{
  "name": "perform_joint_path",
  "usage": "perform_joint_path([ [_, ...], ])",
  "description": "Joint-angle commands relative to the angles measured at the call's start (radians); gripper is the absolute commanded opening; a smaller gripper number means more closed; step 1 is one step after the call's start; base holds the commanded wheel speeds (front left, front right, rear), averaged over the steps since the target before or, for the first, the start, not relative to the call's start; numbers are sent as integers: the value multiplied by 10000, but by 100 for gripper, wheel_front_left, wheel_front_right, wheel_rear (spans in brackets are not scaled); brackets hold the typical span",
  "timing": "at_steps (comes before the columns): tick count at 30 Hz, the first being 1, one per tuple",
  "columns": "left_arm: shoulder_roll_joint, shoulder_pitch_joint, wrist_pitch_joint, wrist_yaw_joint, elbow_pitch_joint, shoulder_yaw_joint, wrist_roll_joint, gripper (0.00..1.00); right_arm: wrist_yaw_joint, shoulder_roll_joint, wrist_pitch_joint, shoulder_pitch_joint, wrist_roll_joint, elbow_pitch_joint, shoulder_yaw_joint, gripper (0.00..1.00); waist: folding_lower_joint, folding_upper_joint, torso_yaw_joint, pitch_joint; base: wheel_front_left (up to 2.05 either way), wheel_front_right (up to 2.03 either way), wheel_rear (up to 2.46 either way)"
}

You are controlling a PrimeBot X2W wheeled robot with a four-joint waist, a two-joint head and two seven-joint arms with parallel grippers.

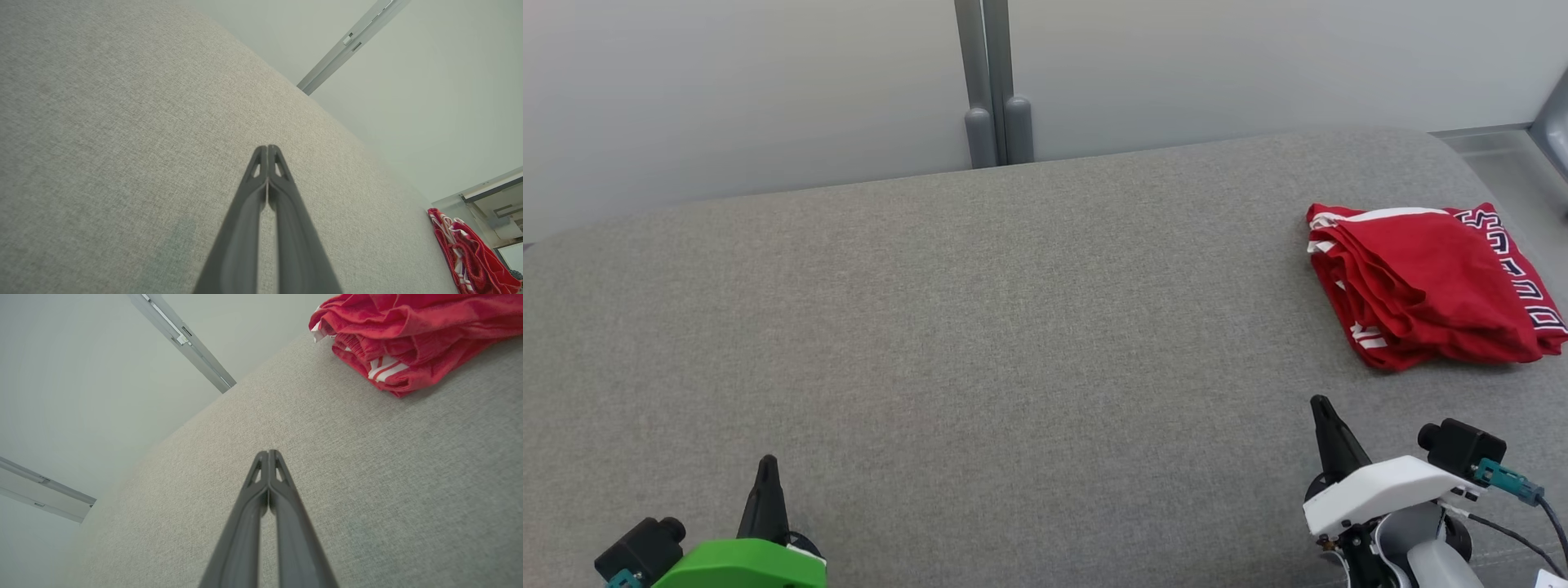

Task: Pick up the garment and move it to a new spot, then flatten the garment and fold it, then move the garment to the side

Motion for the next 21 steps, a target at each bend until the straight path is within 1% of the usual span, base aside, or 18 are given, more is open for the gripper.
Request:
perform_joint_path([
  [1,64,-349,91,-57,-189,63,-420,0,-2,-27,107,-258,450,-218,-111,0,0,0,12,4,0,0,0],
  [21,85,-626,703,-188,-418,224,-2822,0,-5,-37,821,-297,3132,-532,-606,0,0,0,140,45,0,0,0],
])
